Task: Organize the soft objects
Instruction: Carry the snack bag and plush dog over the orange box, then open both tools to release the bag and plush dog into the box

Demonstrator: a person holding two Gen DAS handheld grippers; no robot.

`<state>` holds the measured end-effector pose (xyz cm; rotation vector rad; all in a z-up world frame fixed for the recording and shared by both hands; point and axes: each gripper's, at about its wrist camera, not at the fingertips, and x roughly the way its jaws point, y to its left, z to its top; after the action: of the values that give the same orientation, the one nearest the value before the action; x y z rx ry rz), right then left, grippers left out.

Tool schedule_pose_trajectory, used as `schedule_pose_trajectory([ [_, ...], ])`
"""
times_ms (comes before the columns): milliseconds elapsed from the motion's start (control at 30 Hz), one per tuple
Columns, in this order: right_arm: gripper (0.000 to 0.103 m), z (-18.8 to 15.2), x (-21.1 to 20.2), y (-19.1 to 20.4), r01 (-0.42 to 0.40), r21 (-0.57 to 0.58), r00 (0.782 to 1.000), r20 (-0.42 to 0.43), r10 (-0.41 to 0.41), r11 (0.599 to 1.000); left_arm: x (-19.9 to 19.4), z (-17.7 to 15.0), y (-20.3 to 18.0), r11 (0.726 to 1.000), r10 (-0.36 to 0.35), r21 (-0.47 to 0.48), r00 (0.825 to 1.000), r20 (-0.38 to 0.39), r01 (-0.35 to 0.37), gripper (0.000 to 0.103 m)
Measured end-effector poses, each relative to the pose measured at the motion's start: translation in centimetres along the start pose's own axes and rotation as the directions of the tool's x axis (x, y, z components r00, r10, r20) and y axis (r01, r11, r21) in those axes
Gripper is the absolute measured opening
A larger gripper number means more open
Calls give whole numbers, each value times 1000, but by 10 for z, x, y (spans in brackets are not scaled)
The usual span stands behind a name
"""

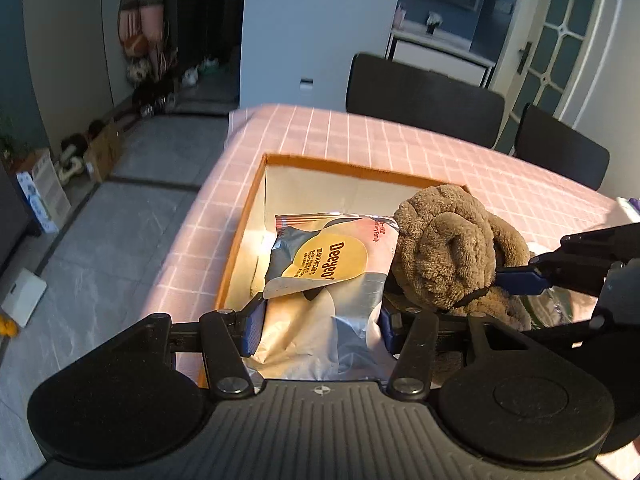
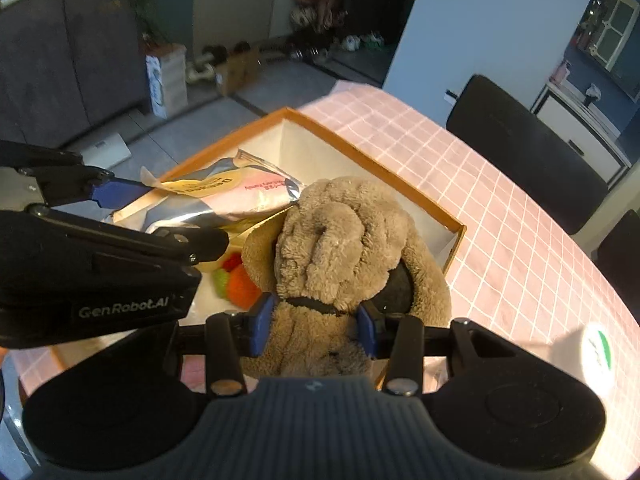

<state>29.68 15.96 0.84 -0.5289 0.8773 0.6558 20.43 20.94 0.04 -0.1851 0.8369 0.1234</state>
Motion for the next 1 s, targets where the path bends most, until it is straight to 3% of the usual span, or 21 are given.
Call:
schedule_pose_trajectory([
  [267,44,4,38,-3,35,-38,997,-61,-38,999,18,4,-8,997,58,58,996,-63,-54,61],
  [633,47,6,51,1,55,-97,993,-98,-65,994,29,0,-6,994,85,77,985,-153,-74,63],
  [800,56,4,45,7,85,-164,992,-78,-98,983,21,-4,-6,994,82,84,987,-137,-71,74],
  [900,66,3,36,9,99,-191,992,-61,-113,976,16,0,-4,994,85,73,990,-115,-77,74],
  [1000,66,1,25,12,117,-219,991,-45,-130,969,7,2,-4,995,80,67,993,-86,-74,74],
])
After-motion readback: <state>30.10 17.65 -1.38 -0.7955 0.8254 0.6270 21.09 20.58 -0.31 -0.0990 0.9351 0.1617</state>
